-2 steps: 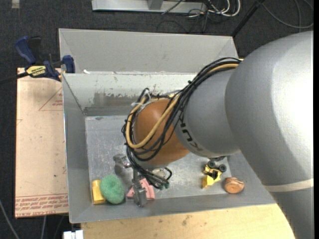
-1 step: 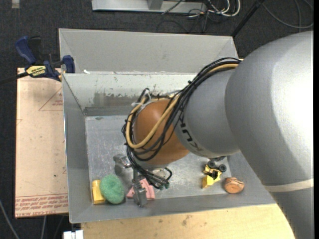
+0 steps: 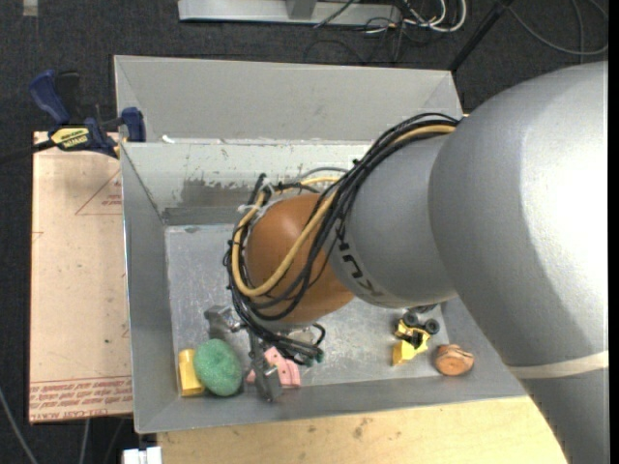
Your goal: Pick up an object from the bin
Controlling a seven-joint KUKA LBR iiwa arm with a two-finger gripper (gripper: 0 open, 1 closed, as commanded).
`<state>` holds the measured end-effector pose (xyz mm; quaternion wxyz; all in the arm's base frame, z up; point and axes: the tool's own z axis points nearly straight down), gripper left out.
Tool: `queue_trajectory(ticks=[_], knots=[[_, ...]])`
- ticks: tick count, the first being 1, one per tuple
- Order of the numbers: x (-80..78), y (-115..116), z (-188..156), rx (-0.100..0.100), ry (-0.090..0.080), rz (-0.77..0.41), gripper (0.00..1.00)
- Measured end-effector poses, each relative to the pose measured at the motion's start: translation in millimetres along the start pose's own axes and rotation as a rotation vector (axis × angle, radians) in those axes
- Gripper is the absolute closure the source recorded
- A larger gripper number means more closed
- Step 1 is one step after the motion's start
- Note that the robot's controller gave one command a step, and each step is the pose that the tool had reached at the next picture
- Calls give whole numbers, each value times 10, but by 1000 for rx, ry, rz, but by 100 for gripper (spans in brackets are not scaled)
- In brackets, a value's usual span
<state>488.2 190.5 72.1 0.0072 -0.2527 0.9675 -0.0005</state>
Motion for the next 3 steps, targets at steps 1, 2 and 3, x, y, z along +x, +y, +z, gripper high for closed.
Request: queue_trajectory(ticks=[1,2,3], knots=[[-6,145,0,-6,7,-102,100],[-6,144,1,-7,7,-101,100],[-5,145,-14,-7,9,-102,100]])
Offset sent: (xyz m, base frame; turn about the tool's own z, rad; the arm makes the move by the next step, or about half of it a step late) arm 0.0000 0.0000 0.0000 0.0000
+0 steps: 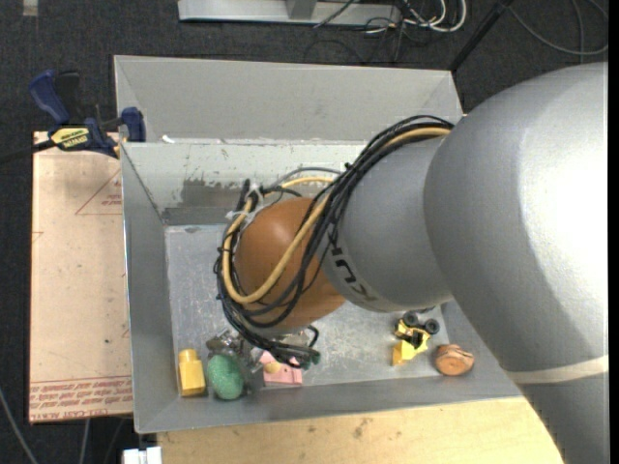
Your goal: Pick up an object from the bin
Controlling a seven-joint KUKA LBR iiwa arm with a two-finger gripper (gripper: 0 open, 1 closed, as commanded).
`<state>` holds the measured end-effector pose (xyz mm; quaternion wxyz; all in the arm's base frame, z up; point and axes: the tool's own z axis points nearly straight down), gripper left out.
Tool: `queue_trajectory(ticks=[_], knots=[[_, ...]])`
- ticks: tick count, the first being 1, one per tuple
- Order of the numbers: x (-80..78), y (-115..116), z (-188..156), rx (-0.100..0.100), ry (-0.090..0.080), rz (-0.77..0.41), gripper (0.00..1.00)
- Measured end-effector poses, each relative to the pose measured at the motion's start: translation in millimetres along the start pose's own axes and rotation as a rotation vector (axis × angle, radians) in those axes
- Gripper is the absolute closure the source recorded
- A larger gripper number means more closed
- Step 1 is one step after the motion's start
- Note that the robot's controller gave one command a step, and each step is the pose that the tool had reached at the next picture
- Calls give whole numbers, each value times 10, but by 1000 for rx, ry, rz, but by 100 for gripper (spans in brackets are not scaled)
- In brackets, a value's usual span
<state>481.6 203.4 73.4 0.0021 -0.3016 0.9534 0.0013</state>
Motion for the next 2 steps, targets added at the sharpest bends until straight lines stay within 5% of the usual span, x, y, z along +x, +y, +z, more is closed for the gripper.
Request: queue_trajectory(ticks=[1,2], knots=[[-20,-19,-544,1,0,-19,100],[-283,1,-1772,1,1,-58,100]])
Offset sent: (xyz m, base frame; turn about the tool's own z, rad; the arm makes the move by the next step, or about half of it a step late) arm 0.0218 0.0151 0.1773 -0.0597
